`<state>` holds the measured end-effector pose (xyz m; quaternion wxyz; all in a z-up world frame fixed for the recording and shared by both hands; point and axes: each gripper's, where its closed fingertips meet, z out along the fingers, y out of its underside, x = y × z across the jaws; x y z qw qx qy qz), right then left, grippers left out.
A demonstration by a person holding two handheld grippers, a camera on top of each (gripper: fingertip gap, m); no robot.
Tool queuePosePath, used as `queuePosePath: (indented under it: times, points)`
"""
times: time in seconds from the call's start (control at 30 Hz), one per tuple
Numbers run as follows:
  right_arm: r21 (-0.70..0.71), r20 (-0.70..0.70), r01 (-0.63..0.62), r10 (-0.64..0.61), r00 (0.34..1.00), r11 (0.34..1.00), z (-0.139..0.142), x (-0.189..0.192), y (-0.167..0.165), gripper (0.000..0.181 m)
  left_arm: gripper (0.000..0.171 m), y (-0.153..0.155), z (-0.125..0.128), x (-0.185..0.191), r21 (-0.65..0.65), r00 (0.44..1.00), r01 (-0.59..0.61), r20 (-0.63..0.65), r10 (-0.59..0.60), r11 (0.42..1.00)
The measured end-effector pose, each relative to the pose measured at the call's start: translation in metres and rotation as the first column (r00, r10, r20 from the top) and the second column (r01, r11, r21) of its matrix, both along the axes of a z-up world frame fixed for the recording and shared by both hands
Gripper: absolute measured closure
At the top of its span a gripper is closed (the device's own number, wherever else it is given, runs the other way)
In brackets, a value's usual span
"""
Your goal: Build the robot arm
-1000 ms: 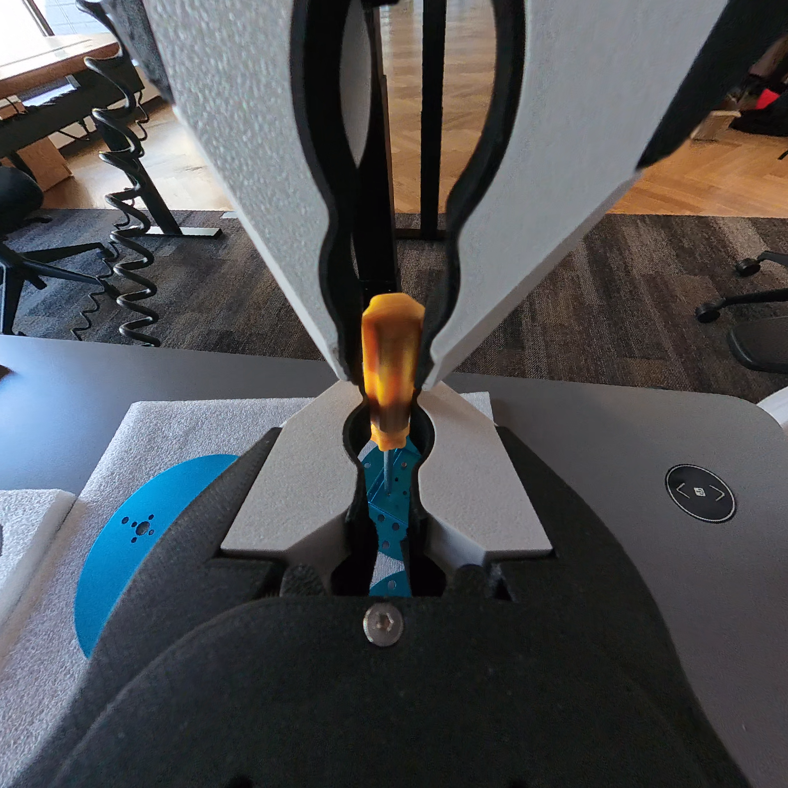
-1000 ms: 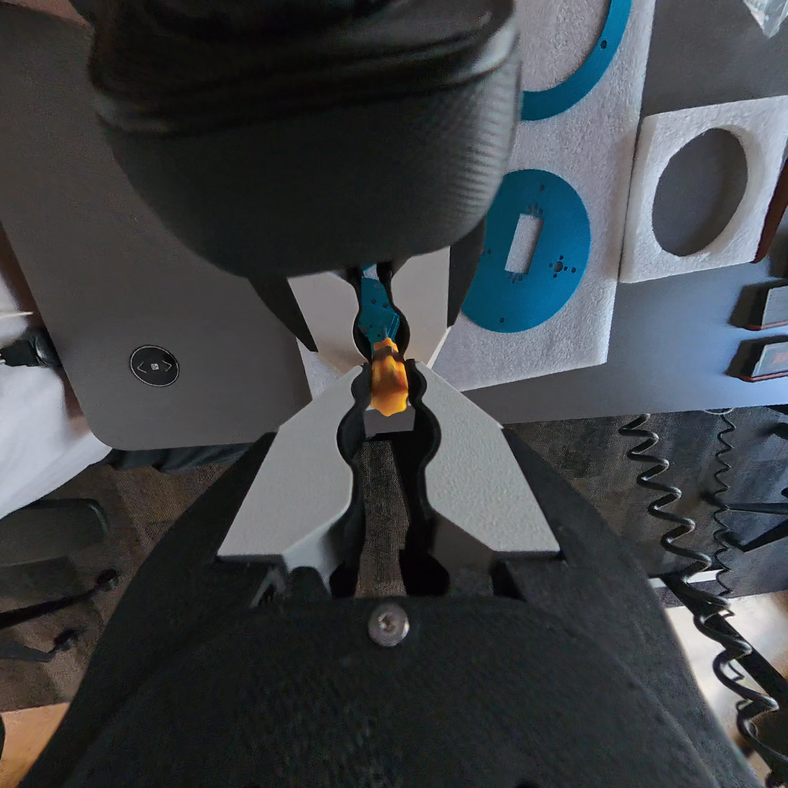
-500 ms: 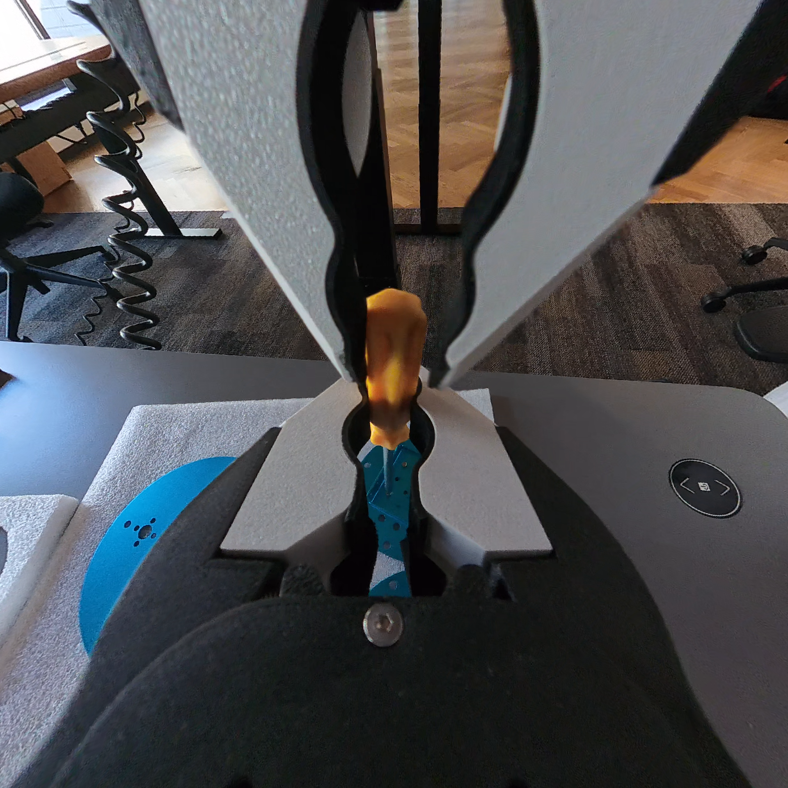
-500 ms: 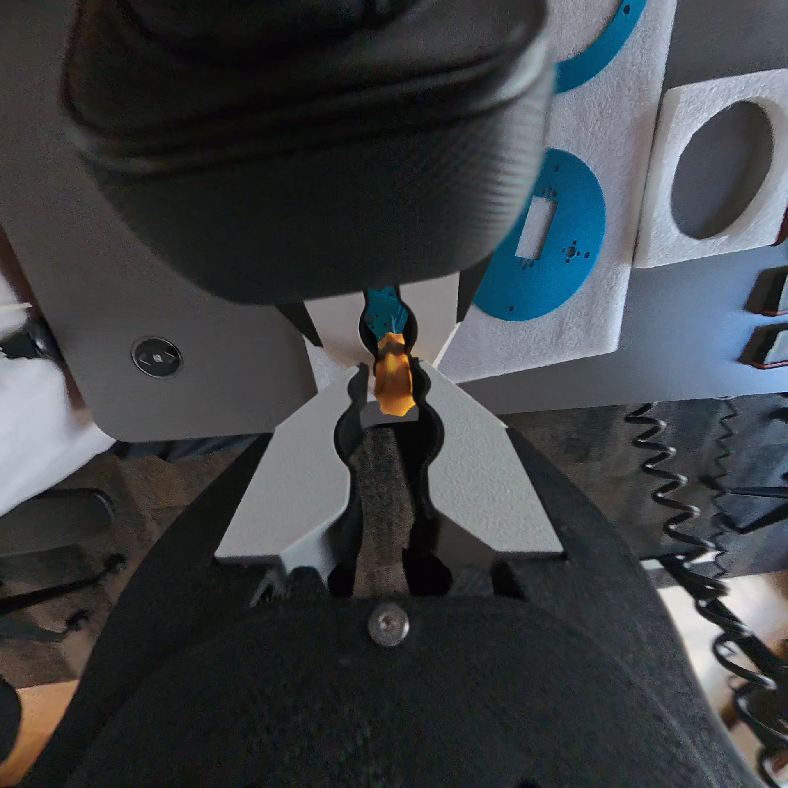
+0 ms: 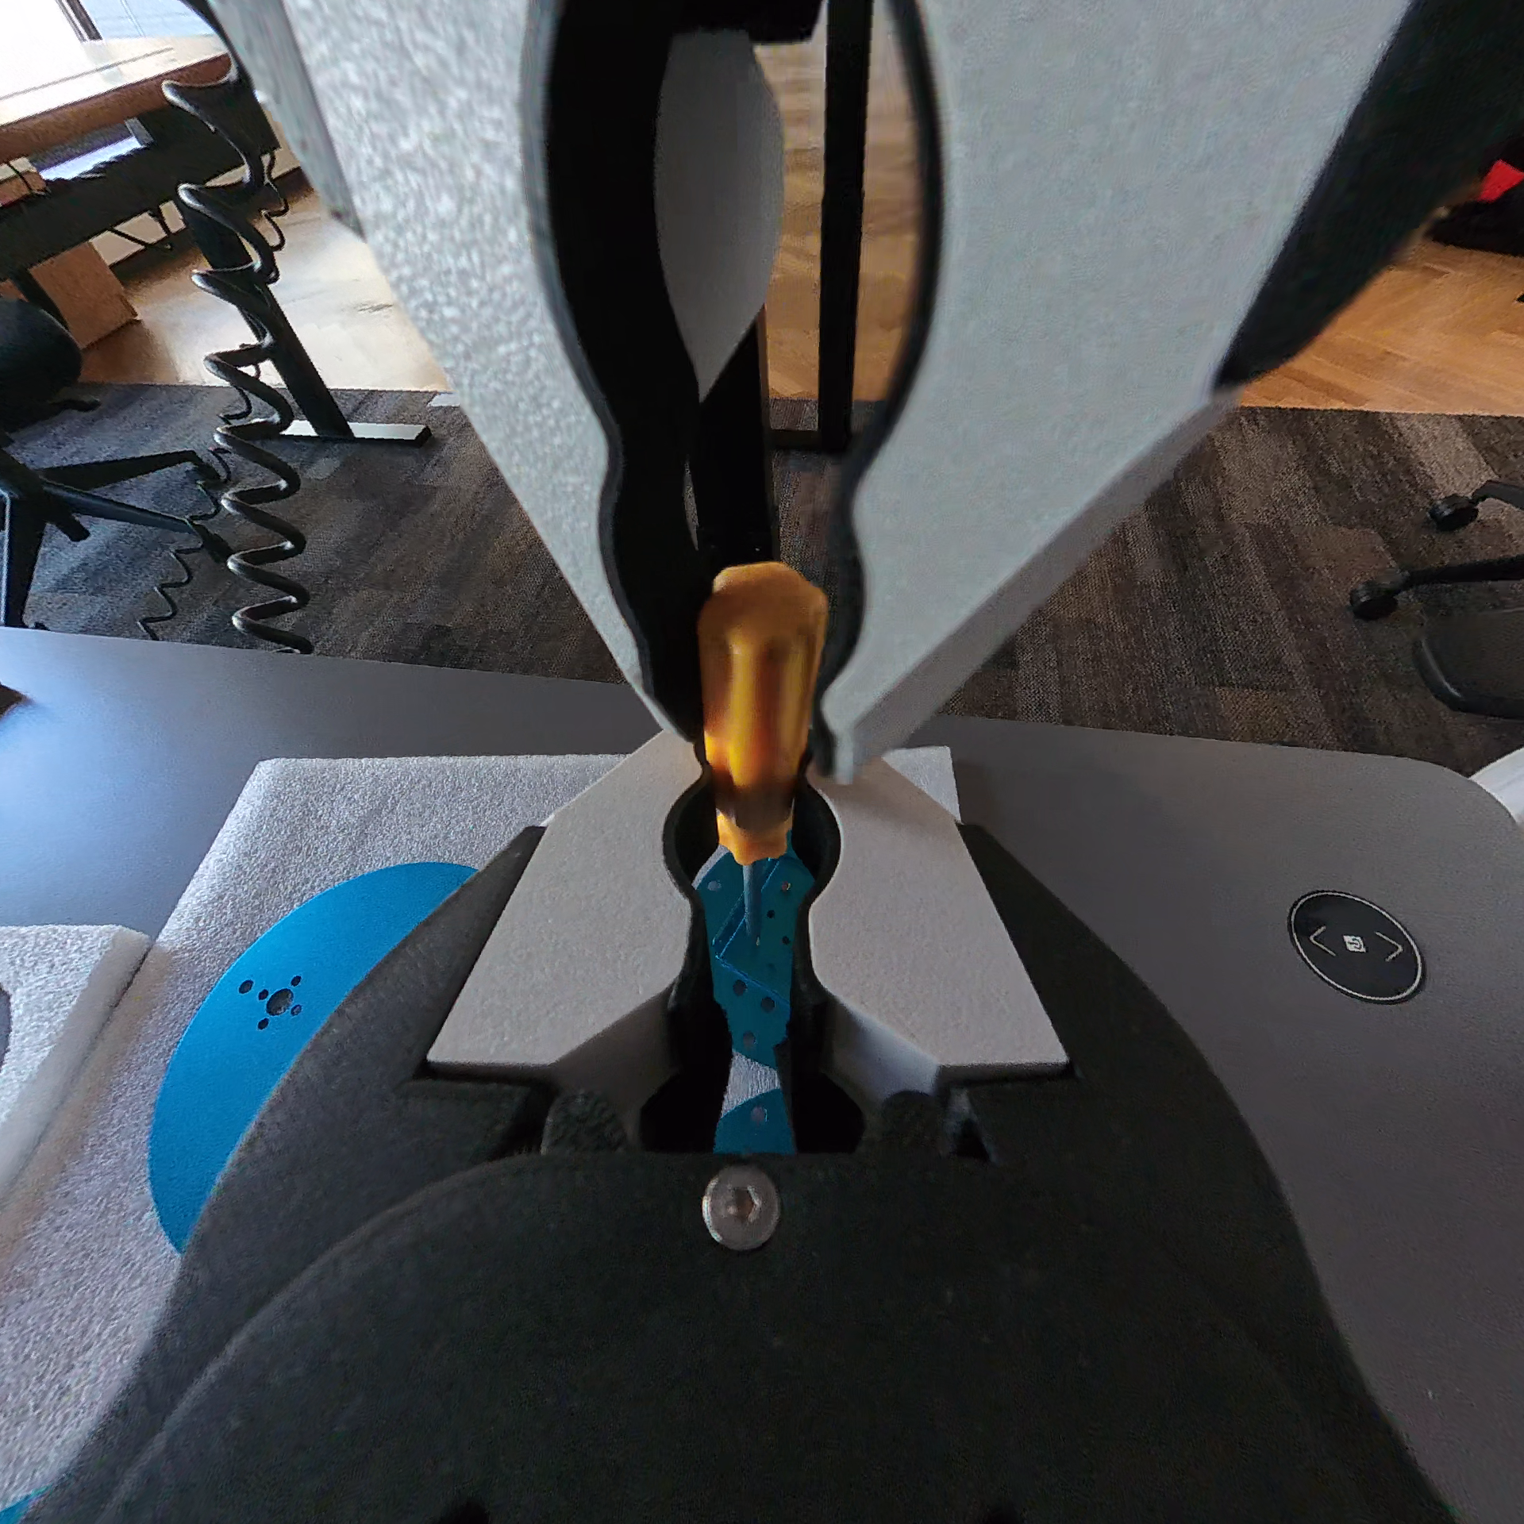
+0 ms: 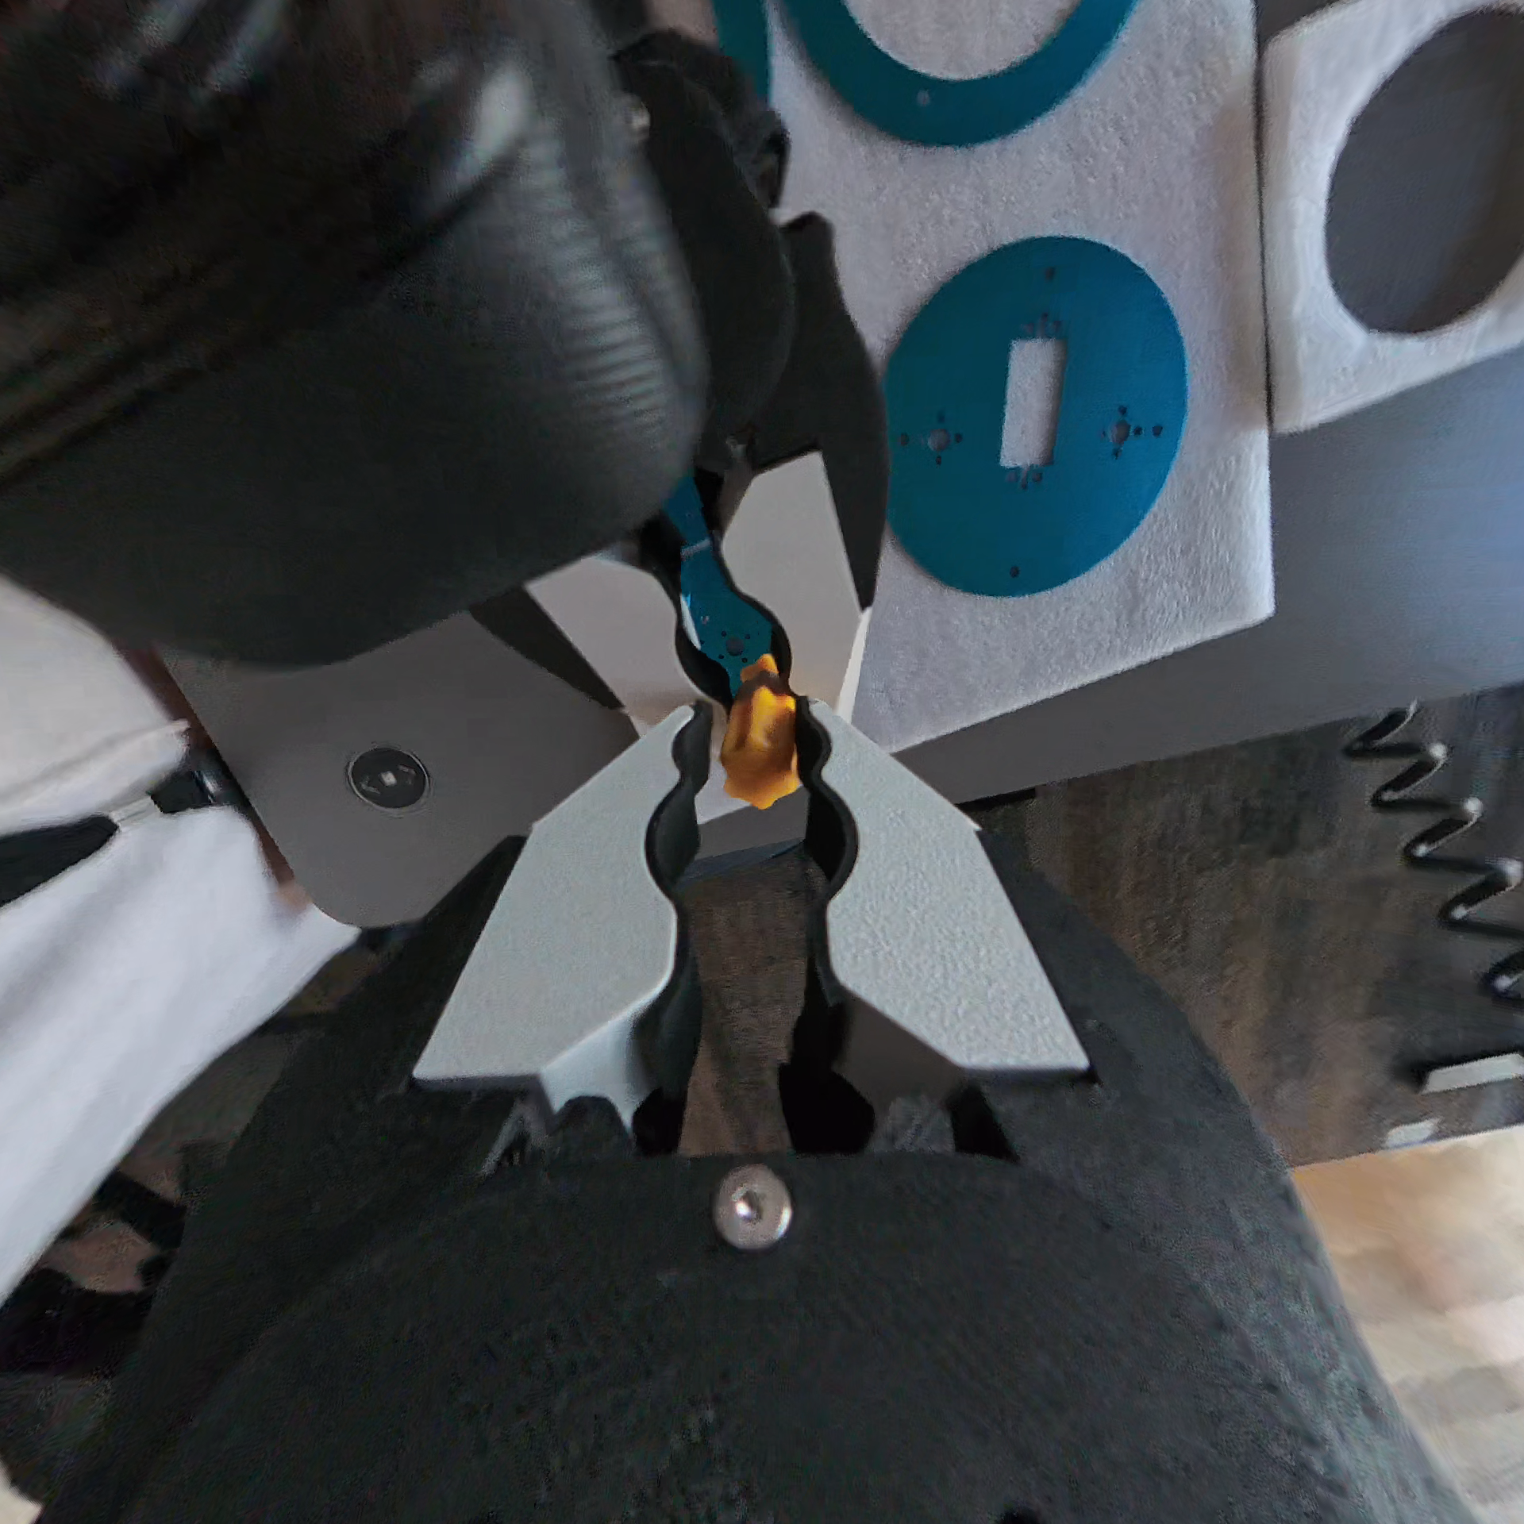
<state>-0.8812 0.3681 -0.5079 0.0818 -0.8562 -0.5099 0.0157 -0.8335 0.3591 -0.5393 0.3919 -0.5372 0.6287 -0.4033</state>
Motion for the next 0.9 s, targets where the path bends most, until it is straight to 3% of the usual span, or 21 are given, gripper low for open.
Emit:
queuePosePath:
  times: [0.07,0.17,0.27,0.37,0.43,0.5,0.6,0.73,0.8,0.9]
  points:
    - [0.016,0.028,-0.117,0.117,0.993,0.993,0.0,0.002,-0.004,0.162,0.162,0.0,0.0,-0.001,-0.004,1.0,0.004,0.002,-0.004,1.0]
    - [0.065,0.083,-0.191,0.185,0.979,0.98,0.001,0.005,0.0,0.164,0.162,0.0,0.0,0.0,0.0,1.0,0.006,-0.002,-0.006,1.0]
    - [0.02,0.062,-0.074,0.073,0.995,0.997,0.0,0.007,-0.001,0.164,0.162,0.0,0.0,0.0,-0.004,1.0,0.004,-0.006,-0.004,1.0]
    - [-0.005,0.041,0.139,-0.139,0.989,0.99,0.0,0.011,0.001,0.164,0.162,0.002,-0.001,0.002,0.009,1.0,-0.013,-0.011,0.013,1.0]
    - [0.006,0.036,0.156,-0.157,0.987,0.988,0.0,0.011,0.001,0.164,0.162,0.002,-0.001,0.002,0.01,1.0,-0.009,-0.01,0.009,1.0]
    - [0.022,0.029,0.078,-0.079,0.996,0.997,0.001,0.007,0.001,0.164,0.162,0.002,-0.001,0.0,0.014,1.0,-0.008,-0.007,0.008,1.0]
    - [0.034,0.052,-0.124,0.122,0.991,0.992,-0.001,0.005,-0.005,0.149,0.162,0.002,-0.001,-0.001,0.006,1.0,-0.009,-0.004,0.009,1.0]
    - [0.1,0.126,-0.247,0.234,0.964,0.964,-0.001,0.008,0.002,0.162,0.162,0.001,-0.001,-0.001,0.014,1.0,-0.001,-0.008,0.001,1.0]
    - [0.077,0.111,-0.217,0.208,0.972,0.973,-0.001,0.008,0.001,0.163,0.162,0.001,-0.001,-0.001,0.018,1.0,0.001,-0.009,-0.001,1.0]
    - [0.007,0.036,0.014,-0.014,0.999,1.0,-0.002,0.01,0.0,0.164,0.162,0.003,-0.001,0.0,0.011,1.0,-0.011,-0.01,0.011,1.0]
